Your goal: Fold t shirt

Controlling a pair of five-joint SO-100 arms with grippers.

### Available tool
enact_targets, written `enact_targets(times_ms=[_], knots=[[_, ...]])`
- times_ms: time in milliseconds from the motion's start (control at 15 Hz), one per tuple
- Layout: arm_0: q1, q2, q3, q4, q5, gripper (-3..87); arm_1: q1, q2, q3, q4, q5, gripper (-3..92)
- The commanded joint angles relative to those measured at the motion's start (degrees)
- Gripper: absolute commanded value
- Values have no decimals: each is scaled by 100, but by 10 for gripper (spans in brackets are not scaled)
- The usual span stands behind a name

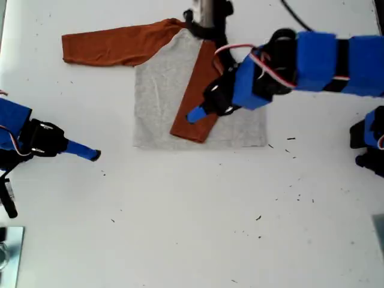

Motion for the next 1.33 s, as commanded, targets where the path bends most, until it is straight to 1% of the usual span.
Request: enact_targets(times_ms=[0, 67, 200, 267, 333, 400, 467, 533, 600, 667, 733, 800, 867, 933, 1000, 1067, 1133, 1200, 1267], knots=[[-70, 35, 62, -9, -88, -2, 642, 2232, 536, 519, -79, 233], [-132, 35, 62, 0, -44, 6, 940, 3226, 1688, 536, -62, 218], [-281, 35, 62, 0, -18, -2, 1327, 5203, 4359, 308, 211, 59], [-264, 35, 62, -35, -79, -2, 1397, 6161, 5669, 229, 563, 36], [-220, 62, 44, -18, -360, -3, 1406, 7233, 6882, 149, 967, 34], [-272, 62, 35, -272, -589, -3, 1230, 8112, 7813, 97, 1239, 33], [-308, 44, -105, -501, -958, -3, 1116, 8596, 8446, 158, 1450, 33], [-519, -308, -571, -396, -1318, -3, 993, 8824, 8815, 185, 1564, 33], [-782, -1415, -1591, -79, -1591, -3, 905, 8938, 8974, 149, 1591, 33], [-1055, -2839, -2944, 413, -1828, -3, 879, 9070, 9009, 149, 1521, 33], [-1310, -4280, -4447, 1354, -2320, -3, 905, 9211, 9009, 149, 1433, 33], [-1521, -5546, -5897, 2619, -3059, -2, 923, 9264, 9018, 141, 1406, 33], [-1661, -6337, -6671, 3182, -3261, -2, 923, 9264, 9009, 132, 1397, 33], [-1714, -6504, -6609, 3138, -3349, -2, 914, 9272, 9009, 132, 1406, 33], [-1635, -6363, -6302, 2936, -3604, -2, 896, 9272, 9000, 141, 1406, 33], [-1670, -6196, -6056, 2865, -3806, -2, 853, 9281, 8974, 158, 1433, 33], [-1934, -6170, -5959, 2918, -3744, -2, 835, 9316, 8965, 185, 1441, 33], [-2338, -6187, -5950, 2988, -3507, -2, 826, 9369, 8965, 185, 1441, 33], [-2962, -6249, -5915, 2997, -2988, -2, 817, 9404, 8965, 185, 1441, 33]])
